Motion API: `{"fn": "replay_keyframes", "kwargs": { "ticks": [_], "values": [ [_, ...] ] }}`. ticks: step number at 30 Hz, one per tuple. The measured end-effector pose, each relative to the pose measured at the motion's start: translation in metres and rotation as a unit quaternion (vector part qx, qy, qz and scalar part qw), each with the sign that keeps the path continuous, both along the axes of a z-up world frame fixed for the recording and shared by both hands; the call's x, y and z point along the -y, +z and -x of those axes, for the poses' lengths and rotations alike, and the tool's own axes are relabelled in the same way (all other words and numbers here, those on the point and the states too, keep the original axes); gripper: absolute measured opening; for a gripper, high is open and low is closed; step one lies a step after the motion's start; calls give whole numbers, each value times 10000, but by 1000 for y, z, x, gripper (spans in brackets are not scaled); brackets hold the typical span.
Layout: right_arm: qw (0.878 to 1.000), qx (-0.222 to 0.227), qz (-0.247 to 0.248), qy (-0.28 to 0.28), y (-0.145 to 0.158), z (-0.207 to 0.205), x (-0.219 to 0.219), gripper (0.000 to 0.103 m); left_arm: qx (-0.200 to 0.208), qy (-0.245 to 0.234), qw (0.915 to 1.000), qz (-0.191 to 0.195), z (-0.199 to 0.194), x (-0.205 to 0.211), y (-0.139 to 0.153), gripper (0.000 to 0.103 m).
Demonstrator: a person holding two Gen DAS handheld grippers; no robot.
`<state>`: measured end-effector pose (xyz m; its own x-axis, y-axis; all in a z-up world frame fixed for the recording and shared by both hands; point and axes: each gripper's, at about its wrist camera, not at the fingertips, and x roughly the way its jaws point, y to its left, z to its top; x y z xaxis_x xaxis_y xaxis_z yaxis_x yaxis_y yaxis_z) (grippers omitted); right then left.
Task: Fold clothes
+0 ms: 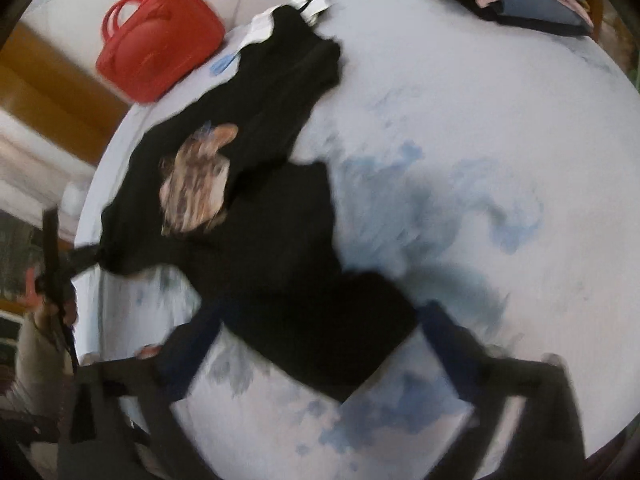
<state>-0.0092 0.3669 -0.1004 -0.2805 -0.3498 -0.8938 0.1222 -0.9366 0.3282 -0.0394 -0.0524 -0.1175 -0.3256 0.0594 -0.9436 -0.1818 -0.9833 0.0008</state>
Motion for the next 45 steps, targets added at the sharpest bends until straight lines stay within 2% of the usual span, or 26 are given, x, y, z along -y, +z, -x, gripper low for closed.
{"fn": "replay_keyframes", "kwargs": {
  "ticks": [3, 4, 5, 6, 8, 10, 13, 15, 16, 17, 18, 20, 22, 23, 25, 28, 34, 35, 36, 37, 38, 39, 41, 43, 44, 45],
  "values": [
    [9980, -169, -590, 166, -17, -4, 22, 101, -192, 29, 9998, -92, -13, 12, 15, 7],
    [9973, -154, -708, 105, -21, -2, 25, 67, -272, 30, 9996, -105, -18, 16, 21, 7],
    [9965, -136, -822, 41, -26, -1, 28, 10, -346, 21, 9993, -108, -24, 19, 27, 7],
    [9964, -136, -828, -155, -24, -1, 24, 9, -420, 13, 9991, -110, -30, 23, 32, 7],
    [9976, -240, -481, -438, -9, -12, 12, 9, -468, -38, 9988, -146, -44, 29, 39, 7],
    [9975, -336, -425, -456, 9, -34, 7, 9, -437, -115, 9989, -148, -59, 34, 39, 7],
    [9990, 109, -301, -309, 12, -65, 4, 9, -178, -277, 9995, 29, -77, 34, 19, 7],
    [9979, 447, -425, -218, 6, -78, 4, 9, 83, -267, 9996, 34, -79, 37, 4, 9],
    [9968, 528, -552, -234, 4, -84, 2, 10, 160, -231, 9996, -30, -79, 39, 2, 10],
    [9968, 476, -534, -370, 9, -85, -4, 17, 185, -175, 9996, -130, -78, 42, 3, 11],
    [9965, 417, -508, -512, 13, -86, -11, 22, 160, -139, 9995, -223, -78, 44, 8, 17],
    [9955, 149, -359, -868, 26, -80, -26, 50, -12, -109, 9992, -378, -77, 46, 24, 35],
    [9939, -40, -318, -1056, 33, -61, -34, 62, -311, -101, 9984, -455, -76, 47, 44, 63],
    [9929, -133, -298, -1147, 36, -51, -38, 63, -431, -91, 9978, -486, -76, 47, 51, 66],
    [9915, -93, -112, -1291, 28, -28, -41, 63, -561, -31, 9971, -507, -71, 46, 61, 69],
    [9897, 88, -143, -1422, 10, 7, -31, 63, -533, 144, 9968, -587, -60, 46, 61, 69],
    [9912, 344, -321, -1241, -20, 40, 0, 63, -132, 409, 9976, -536, -44, 42, 24, 69],
    [9917, 394, -365, -1168, -25, 44, 6, 63, -60, 424, 9977, -520, -45, 41, 18, 67],
    [9923, 359, -533, -1060, -27, 45, 14, 63, 12, 438, 9978, -504, -46, 40, 11, 61],
    [9925, 321, -706, -950, -29, 45, 22, 46, 85, 449, 9978, -471, -47, 39, 6, 52],
    [9922, 282, -879, -840, -31, 46, 29, 17, 160, 455, 9979, -426, -48, 38, 2, 48],
    [9925, 229, -921, -775, -29, 43, 34, 17, 196, 466, 9979, -400, -48, 38, -1, 45],
    [9917, 32, -1087, -690, -20, 35, 38, 15, 203, 495, 9978, -382, -49, 39, -4, 44],
    [9874, -235, -1145, -1069, -2, 20, 19, 13, 206, 516, 9978, -358, -50, 38, -6, 44],
    [9806, -318, -1251, -1472, 6, 11, -2, 13, 204, 495, 9981, -317, -50, 37, -6, 44],
    [9763, -282, -1392, -1632, 7, 7, -14, 13, 206, 457, 9984, -255, -50, 34, -6, 44]
  ]
}}
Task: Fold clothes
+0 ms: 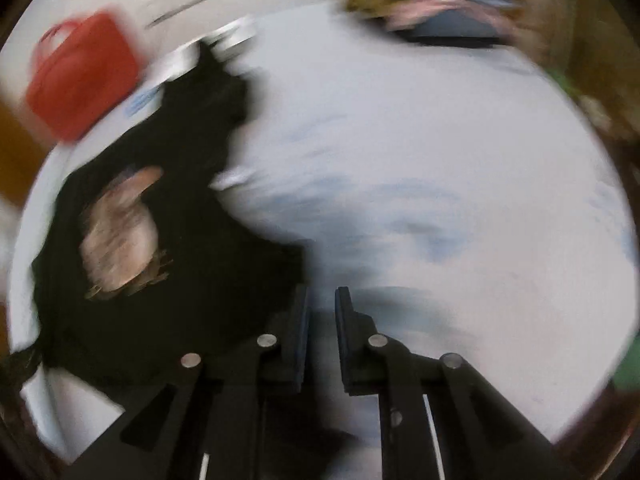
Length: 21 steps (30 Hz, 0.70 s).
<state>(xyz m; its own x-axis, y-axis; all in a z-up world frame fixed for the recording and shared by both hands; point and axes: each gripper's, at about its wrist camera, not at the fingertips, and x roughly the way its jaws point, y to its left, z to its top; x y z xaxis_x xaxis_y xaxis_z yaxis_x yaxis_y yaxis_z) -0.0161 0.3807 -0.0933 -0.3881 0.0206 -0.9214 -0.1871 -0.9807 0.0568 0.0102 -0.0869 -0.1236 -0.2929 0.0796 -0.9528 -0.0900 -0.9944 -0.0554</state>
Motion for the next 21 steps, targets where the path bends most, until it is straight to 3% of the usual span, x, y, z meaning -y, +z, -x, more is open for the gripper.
{"fn": "replay_keyframes", "kwargs": {
  "ticks": [1, 4, 6, 8, 9, 14, 21],
  "values": [
    [9998, 42, -134, -160, 1, -4, -11, 13, 13, -38, 10000, 40, 0, -2, 0, 45],
    [9972, -1, 661, -350, 2, -24, -43, 13, 48, -66, 10000, -46, -2, -1, 5, 51],
    [9951, -58, 978, -109, 5, -40, -42, 22, -47, -86, 9999, -125, -7, 3, 13, 61],
    [9926, -15, 1214, 95, 4, -50, -37, 64, -171, -113, 9996, -192, -14, 7, 21, 73],
    [9917, -2, 1270, 209, 4, -55, -31, 69, -225, -141, 9995, -196, -16, 7, 24, 77],
    [9868, -16, 1418, 776, 3, -65, -3, 71, -378, -378, 9985, -93, -29, 0, 28, 79],
    [9842, 153, 851, 1545, -8, -55, 37, 71, -237, -509, 9982, 197, -39, -6, 2, 78]
  ]
}}
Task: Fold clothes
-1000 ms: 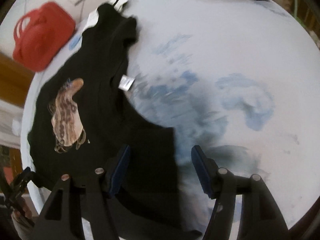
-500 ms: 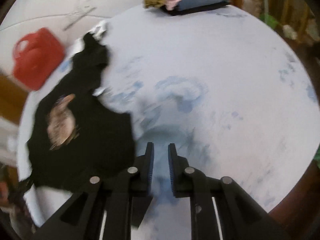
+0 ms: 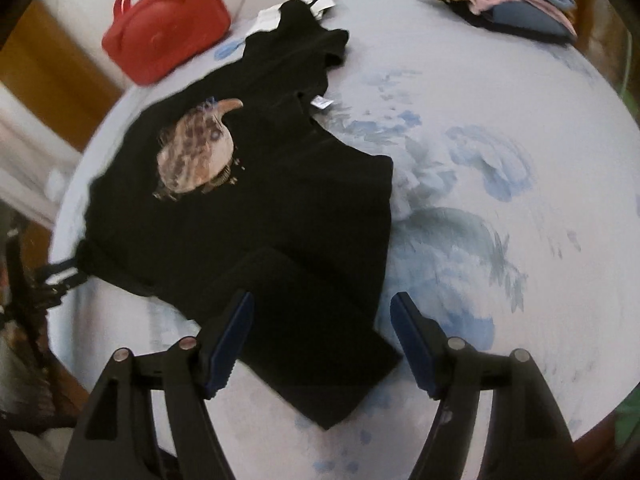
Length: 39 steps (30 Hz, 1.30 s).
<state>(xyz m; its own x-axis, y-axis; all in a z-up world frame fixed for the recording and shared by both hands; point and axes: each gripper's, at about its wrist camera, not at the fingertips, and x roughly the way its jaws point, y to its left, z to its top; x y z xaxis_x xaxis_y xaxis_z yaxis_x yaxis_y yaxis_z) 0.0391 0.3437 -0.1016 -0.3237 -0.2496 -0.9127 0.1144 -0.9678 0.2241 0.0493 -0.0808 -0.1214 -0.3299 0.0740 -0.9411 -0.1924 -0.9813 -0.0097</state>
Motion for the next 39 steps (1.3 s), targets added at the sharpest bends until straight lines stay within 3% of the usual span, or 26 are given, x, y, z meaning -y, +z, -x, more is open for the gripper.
{"fn": "replay_keyframes", "kwargs": {
  "ticks": [2, 3, 4, 5, 7, 11, 12, 13, 15, 17, 21, 23, 24, 25, 26, 28, 33, 34, 35, 36, 39],
  "values": [
    [9997, 88, -154, 167, -8, 3, 8, 70, -50, 48, 9999, 73, -2, -1, -2, 65],
    [9992, 144, -223, 301, -11, 0, 14, 63, -79, 77, 9999, 81, -3, 0, -2, 47],
    [9984, 198, -292, 437, -13, -3, 19, 23, -109, 106, 9998, 88, -4, 0, -2, 31],
    [9981, 167, -306, 518, -9, -9, 22, 10, -104, 119, 9999, 39, -6, 1, -2, 25],
    [9971, 95, -329, 674, 0, -21, 26, 9, -118, 89, 9999, -55, -13, 5, 5, 18],
    [9959, -32, -372, 822, 22, -43, 23, 8, -173, 44, 9995, -260, -20, 13, 25, 20],
    [9959, -49, -379, 817, 26, -45, 20, 8, -220, 26, 9994, -278, -20, 13, 30, 30],
    [9959, -66, -387, 811, 29, -47, 17, 8, -295, 0, 9992, -259, -17, 12, 35, 48],
    [9964, -115, -272, 794, 32, -45, 13, 8, -451, -48, 9988, -177, -12, 10, 43, 74],
    [9971, -133, -148, 733, 32, -42, 10, 8, -596, -91, 9982, -20, -2, 5, 49, 75],
    [9969, -187, -156, 742, 27, -34, 15, 12, -489, -181, 9986, 24, 22, -6, 38, 77],
    [9964, -255, -134, 798, 25, -28, 19, 36, -347, -197, 9992, 6, 30, -10, 25, 77],
    [9958, -336, -150, 835, 26, -24, 22, 43, -303, -205, 9993, -5, 32, -13, 20, 76],
    [9950, -413, -137, 897, 27, -20, 26, 54, -283, -231, 9993, -18, 32, -16, 17, 68],
    [9941, -489, -123, 961, 27, -16, 30, 56, -279, -270, 9992, -35, 30, -19, 15, 60],
    [9922, -595, -103, 1093, 27, -8, 38, 56, -216, -314, 9993, -5, 27, -22, 9, 28],
    [9884, -471, -34, 1444, 4, 11, 56, 56, -331, -210, 9992, -40, 13, -15, 10, 6],
    [9877, -358, -66, 1518, -2, 11, 60, 53, -369, -177, 9991, -95, 10, -13, 13, 4],
    [9869, -242, -100, 1590, -9, 11, 64, 22, -388, -143, 9990, -155, 5, -10, 17, 4],
    [9854, -56, -190, 1693, -16, 5, 69, 6, -405, -119, 9989, -205, 1, -9, 20, 4],
    [9816, -191, -340, 1871, -3, -21, 73, 4, -537, -190, 9979, -306, -16, -6, 35, 4]
  ]
}}
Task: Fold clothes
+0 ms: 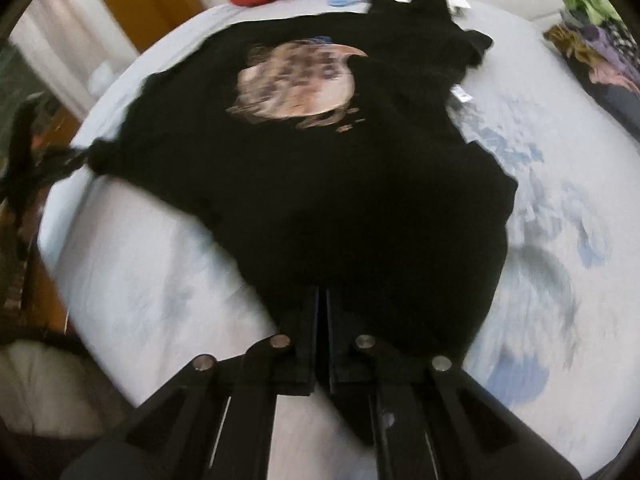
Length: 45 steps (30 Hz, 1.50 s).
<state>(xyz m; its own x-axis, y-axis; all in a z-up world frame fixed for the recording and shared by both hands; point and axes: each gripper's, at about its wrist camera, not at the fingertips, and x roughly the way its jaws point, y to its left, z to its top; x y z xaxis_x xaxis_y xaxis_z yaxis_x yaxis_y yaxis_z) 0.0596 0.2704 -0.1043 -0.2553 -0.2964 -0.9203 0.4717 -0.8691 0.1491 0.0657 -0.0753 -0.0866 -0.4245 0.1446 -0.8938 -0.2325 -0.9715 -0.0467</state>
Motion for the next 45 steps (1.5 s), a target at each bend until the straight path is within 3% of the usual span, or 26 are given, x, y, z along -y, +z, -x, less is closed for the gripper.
{"fn": "replay_keyframes", "kwargs": {
  "ticks": [4, 7, 13, 15, 16, 17, 19, 22, 25, 28, 30, 34, 37, 39, 42, 44, 45],
  "values": [
    [9990, -430, -130, 37, 40, -25, -4, 4, -130, -103, 9999, -12, -15, 1, 12, 4],
    [9987, -481, 165, 70, 65, -12, -10, 4, -66, -52, 10000, -32, -13, 3, 11, 4],
    [9999, 57, 144, 59, 32, 33, -7, 5, 118, 57, 9999, 5, -6, 5, 0, 4],
    [9997, 144, 95, 169, 18, 37, -2, 12, 191, 95, 9998, 13, -4, 7, -4, 4],
    [9997, 135, 41, 211, 13, 40, -1, 26, 223, 108, 9997, 19, -3, 7, -5, 4],
    [9997, 103, 35, 221, 9, 44, -1, 47, 250, 117, 9996, 31, -2, 6, -6, 4],
    [9996, 82, 124, 222, 4, 48, -2, 61, 294, 128, 9995, 69, 1, 5, -6, 4],
    [9988, 210, 386, 214, -3, 51, -5, 61, 326, 139, 9993, 108, 5, 4, -5, 4],
    [9985, 380, 319, 229, -20, 49, -1, 61, 382, 182, 9990, 129, 9, 3, -6, 4],
    [9992, 206, -182, 277, -20, 40, 8, 9, 412, 211, 9989, 100, 8, 3, -5, 4],
    [9995, 134, -125, 251, -8, 29, 4, 8, 400, 234, 9989, 24, 4, 5, -1, 4],
    [9979, -537, -255, 273, 42, 17, 1, 8, 404, 350, 9984, -172, 3, 12, 5, 4],
    [9924, -994, -417, 593, 77, 46, 11, 8, 452, 454, 9978, -172, 13, 14, 5, 4],
    [9871, -1138, -593, 955, 83, 77, 30, 8, 533, 547, 9970, -118, 28, 16, 0, 4],
    [9794, -1419, -1140, 871, 72, 127, 52, 24, 701, 840, 9939, -149, 57, 23, -8, 8],
    [9788, -1575, -1216, 494, 75, 147, 43, 35, 758, 1058, 9914, -149, 73, 33, -9, 23],
    [9829, -1529, -993, 264, 80, 152, 31, 39, 746, 1127, 9907, -174, 77, 37, -7, 32]
  ]
}}
